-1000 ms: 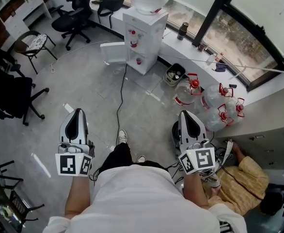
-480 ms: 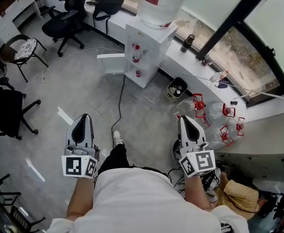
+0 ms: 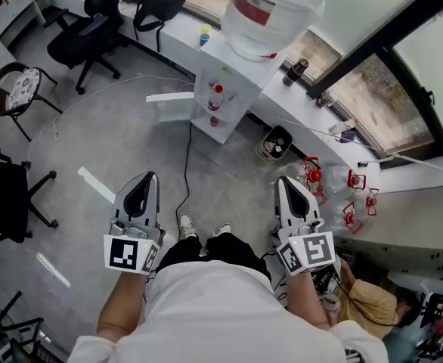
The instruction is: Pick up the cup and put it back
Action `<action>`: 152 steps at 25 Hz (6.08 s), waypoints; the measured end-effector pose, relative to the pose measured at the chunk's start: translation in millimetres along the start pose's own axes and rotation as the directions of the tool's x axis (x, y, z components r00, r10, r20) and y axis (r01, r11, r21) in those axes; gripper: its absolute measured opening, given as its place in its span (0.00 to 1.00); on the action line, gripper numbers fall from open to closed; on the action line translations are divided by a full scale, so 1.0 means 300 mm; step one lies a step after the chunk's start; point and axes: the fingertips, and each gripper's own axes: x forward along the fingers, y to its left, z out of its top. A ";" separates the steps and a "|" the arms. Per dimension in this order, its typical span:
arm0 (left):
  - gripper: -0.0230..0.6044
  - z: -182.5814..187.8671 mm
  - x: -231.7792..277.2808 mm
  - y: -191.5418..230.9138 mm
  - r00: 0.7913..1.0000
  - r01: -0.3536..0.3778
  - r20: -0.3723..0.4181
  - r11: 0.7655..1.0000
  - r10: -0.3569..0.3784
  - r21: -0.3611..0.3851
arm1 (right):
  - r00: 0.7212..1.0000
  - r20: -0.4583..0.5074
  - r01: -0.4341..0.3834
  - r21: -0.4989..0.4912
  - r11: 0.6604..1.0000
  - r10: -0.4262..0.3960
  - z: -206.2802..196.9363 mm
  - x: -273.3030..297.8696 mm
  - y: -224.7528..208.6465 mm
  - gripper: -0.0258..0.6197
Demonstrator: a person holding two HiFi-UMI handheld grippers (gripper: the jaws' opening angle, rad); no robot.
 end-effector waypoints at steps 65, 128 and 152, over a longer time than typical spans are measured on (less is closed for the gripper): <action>0.08 -2.208 1.261 0.299 0.992 0.102 -0.094 0.983 -0.088 0.151 | 0.973 -0.042 -0.232 -0.223 0.947 0.228 -2.060 1.450 -0.473 0.07; 0.58 -2.919 2.064 0.252 0.909 0.232 -0.366 0.971 -0.198 0.052 | 0.984 0.065 -0.156 -0.123 0.980 0.165 -2.219 1.367 -0.664 0.07; 0.56 -2.611 1.617 0.470 0.950 0.185 -0.267 0.981 -0.163 0.060 | 0.976 0.132 -0.161 -0.080 0.984 0.171 -2.179 1.547 -0.580 0.07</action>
